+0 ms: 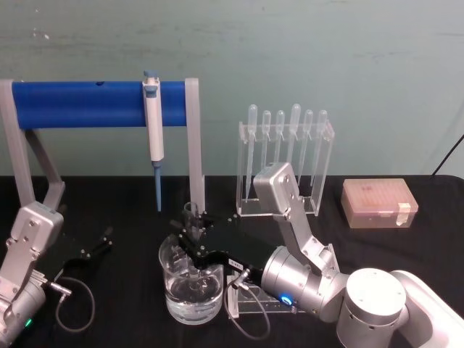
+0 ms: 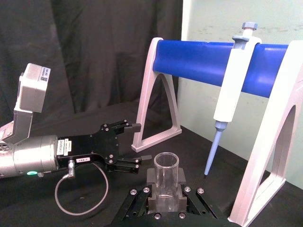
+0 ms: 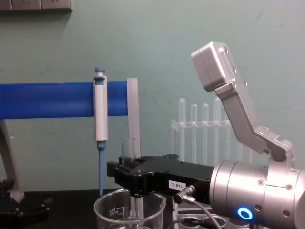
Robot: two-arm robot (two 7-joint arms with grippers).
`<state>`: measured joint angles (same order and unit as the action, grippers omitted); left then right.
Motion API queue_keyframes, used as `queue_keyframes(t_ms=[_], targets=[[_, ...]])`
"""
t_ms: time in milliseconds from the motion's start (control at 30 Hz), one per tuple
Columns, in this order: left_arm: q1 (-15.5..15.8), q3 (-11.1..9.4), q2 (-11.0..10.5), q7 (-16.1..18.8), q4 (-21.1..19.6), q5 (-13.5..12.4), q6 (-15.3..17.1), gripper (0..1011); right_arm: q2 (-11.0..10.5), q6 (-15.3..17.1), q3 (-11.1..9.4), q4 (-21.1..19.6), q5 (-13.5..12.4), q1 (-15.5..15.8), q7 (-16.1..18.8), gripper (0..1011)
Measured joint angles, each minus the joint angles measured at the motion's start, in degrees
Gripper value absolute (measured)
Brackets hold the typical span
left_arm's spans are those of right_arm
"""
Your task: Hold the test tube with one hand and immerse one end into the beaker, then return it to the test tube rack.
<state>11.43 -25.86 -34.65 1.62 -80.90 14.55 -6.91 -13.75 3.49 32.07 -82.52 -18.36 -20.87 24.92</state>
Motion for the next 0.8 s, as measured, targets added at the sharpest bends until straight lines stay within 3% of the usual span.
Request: queue_keyframes(t_ms=[800], targets=[[0.00,0.00,0.00,0.00,0.00,0.00,0.00,1000,0.00,0.02,0.00,0.00,-0.08,-0.03,0.05,224]])
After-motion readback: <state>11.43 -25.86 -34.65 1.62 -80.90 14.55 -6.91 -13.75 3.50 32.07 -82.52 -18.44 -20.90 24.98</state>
